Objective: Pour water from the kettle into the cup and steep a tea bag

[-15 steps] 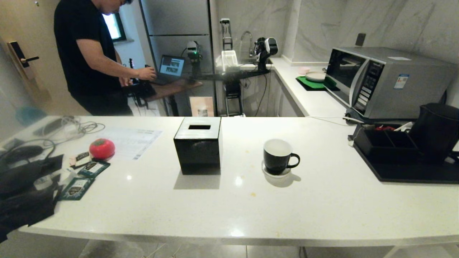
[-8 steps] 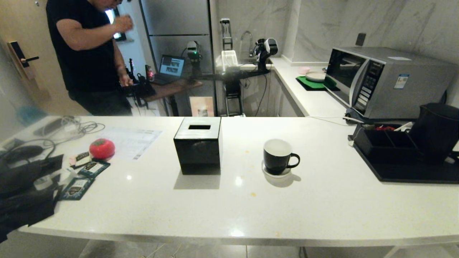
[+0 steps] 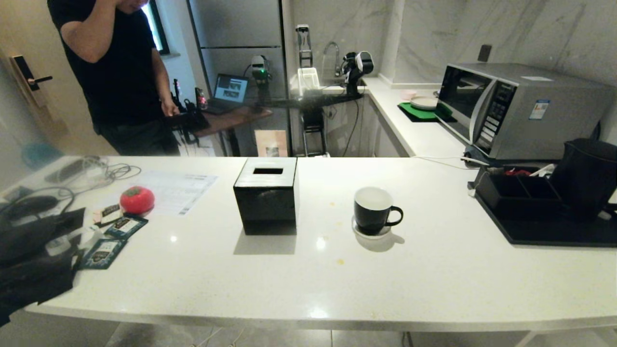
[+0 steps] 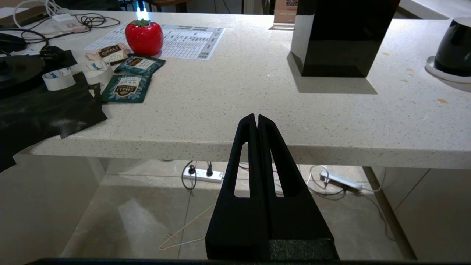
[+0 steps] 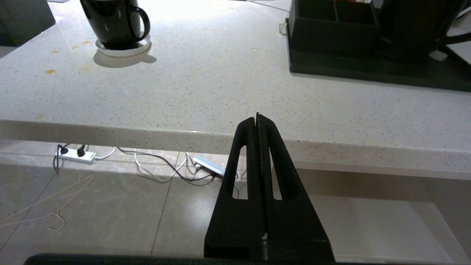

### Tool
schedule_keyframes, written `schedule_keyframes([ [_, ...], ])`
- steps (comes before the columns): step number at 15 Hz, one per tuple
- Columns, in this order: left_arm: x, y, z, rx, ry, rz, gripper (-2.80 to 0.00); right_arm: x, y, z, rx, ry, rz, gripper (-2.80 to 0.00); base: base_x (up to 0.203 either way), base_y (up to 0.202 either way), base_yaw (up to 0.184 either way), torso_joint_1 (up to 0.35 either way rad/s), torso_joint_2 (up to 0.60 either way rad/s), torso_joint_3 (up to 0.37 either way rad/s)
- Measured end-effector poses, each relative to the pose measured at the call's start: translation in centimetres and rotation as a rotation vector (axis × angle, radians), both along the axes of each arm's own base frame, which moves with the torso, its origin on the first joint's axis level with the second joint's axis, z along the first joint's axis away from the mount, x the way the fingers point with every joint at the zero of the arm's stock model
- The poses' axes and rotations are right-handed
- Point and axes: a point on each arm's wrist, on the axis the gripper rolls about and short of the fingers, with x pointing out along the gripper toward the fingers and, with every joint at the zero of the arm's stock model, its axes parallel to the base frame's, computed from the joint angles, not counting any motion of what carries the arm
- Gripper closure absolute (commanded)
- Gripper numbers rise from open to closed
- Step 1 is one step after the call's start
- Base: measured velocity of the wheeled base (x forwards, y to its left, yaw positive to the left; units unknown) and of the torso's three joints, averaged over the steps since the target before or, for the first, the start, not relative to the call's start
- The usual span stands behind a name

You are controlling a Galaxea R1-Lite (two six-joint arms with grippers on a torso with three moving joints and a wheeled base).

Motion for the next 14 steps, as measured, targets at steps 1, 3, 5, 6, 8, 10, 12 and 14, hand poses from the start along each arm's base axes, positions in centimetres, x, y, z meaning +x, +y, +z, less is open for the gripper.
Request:
schedule_keyframes([
  [1, 0.00, 0.00, 0.00, -0.001, 0.000, 0.000, 0.00, -0.01, 0.00, 0.01, 0.000, -0.005, 0.000, 0.00, 0.000, 0.000, 0.000, 0.000, 0.00, 0.000],
  [3, 0.00, 0.00, 0.00, 0.000, 0.000, 0.000, 0.00, -0.01, 0.00, 0.04, -0.002, -0.011, -0.001, 0.00, 0.000, 0.000, 0.000, 0.000, 0.00, 0.000],
  [5, 0.00, 0.00, 0.00, 0.000, 0.000, 0.000, 0.00, -0.02, 0.00, 0.02, -0.007, -0.012, -0.002, 0.00, 0.000, 0.000, 0.000, 0.000, 0.00, 0.000],
  [6, 0.00, 0.00, 0.00, 0.000, 0.000, 0.000, 0.00, -0.01, -0.01, 0.01, -0.009, -0.012, -0.002, 0.00, 0.000, 0.000, 0.000, 0.000, 0.00, 0.000],
  [8, 0.00, 0.00, 0.00, 0.000, 0.000, 0.000, 0.00, -0.01, 0.00, 0.01, -0.013, -0.012, -0.002, 0.00, 0.000, 0.000, 0.000, 0.000, 0.00, 0.000],
  [10, 0.00, 0.00, 0.00, 0.000, 0.000, 0.000, 0.00, -0.01, -0.01, 0.01, -0.013, -0.012, -0.002, 0.00, 0.000, 0.000, 0.000, 0.000, 0.00, 0.000],
  [12, 0.00, 0.00, 0.00, 0.000, 0.000, 0.000, 0.00, -0.01, 0.00, 0.01, -0.011, -0.012, -0.001, 0.00, 0.000, 0.000, 0.000, 0.000, 0.00, 0.000],
  [14, 0.00, 0.00, 0.01, -0.001, -0.001, 0.001, 0.00, -0.01, 0.00, 0.01, -0.010, -0.012, -0.001, 0.00, 0.000, 0.000, 0.000, 0.000, 0.00, 0.000],
])
